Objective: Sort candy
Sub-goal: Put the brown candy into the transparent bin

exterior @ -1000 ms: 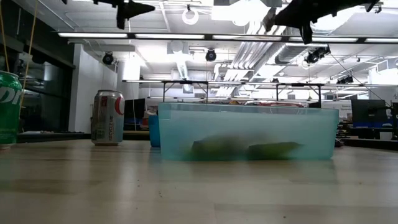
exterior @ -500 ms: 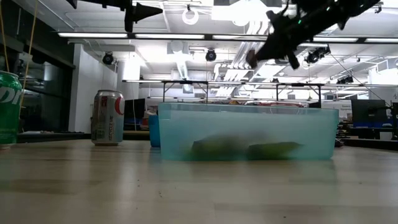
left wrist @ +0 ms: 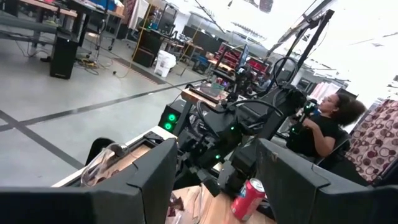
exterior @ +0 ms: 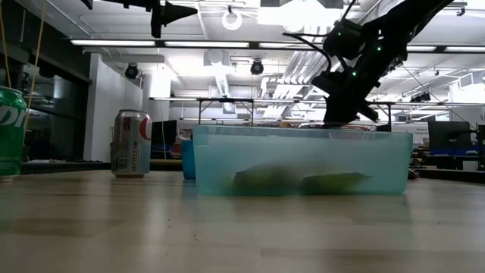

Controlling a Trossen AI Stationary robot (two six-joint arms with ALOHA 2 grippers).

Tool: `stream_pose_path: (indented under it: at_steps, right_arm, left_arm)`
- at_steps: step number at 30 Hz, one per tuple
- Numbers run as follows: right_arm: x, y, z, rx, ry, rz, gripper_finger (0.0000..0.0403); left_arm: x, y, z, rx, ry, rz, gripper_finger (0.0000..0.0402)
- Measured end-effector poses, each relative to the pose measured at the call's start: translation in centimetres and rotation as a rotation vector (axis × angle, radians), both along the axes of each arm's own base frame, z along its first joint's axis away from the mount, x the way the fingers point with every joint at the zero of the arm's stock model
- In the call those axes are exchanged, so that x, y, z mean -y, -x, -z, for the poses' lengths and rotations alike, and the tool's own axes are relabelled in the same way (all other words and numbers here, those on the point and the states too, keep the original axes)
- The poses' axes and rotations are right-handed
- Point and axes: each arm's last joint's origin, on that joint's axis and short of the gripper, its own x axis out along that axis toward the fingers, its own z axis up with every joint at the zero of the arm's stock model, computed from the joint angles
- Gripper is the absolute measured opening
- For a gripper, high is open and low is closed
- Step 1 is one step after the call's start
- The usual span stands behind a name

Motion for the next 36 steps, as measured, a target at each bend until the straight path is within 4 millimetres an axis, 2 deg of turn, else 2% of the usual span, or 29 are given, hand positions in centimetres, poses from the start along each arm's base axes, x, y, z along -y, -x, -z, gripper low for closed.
stream_pose_path:
  at_steps: [3, 9, 13, 18, 21, 24, 28, 36]
  right_arm:
    - [-0.2, -0.2, 0.1, -0.009, 0.011, -0.027, 0.006]
    - [-0.4, 0.1, 0.0, -0.039, -0.052, -0.062, 0.0179]
    - [0.6, -0.1, -3.9, -0.004, -0.043, -0.041, 0.0222]
    - [2.2, 1.2, -9.5, -0.054, 0.072, 0.199, 0.0228]
    - [2.8, 2.5, -10.9, -0.105, 0.092, 0.371, 0.0229]
    - [3.2, 3.6, -10.6, -0.14, 0.032, 0.464, 0.0229]
    - [2.5, 4.9, -8.6, -0.184, -0.071, 0.595, 0.0229]
    - [0.6, 7.6, -5.0, 0.007, -0.213, 1.063, 0.0229]
  left_arm:
    - [0.0, 0.0, 0.0, 0.0, 0.0, 0.0, 0.0204]
    - [0.0, 0.0, 0.0, -0.001, 0.0, -0.003, 0.0204]
    - [0.0, 0.0, 0.0, -0.001, 0.0, -0.004, 0.0204]
    - [0.0, 0.0, 0.0, -0.001, 0.0, -0.007, 0.0204]
    - [0.0, 0.0, 0.0, -0.005, 0.002, -0.007, 0.0204]
    - [0.0, 0.0, 0.2, -0.02, 0.009, -0.007, 0.0204]
    - [-0.1, 0.0, 0.6, -0.056, 0.025, -0.01, 0.0204]
    - [-0.1, 0.0, 0.8, -0.08, 0.027, -0.013, 0.0204]
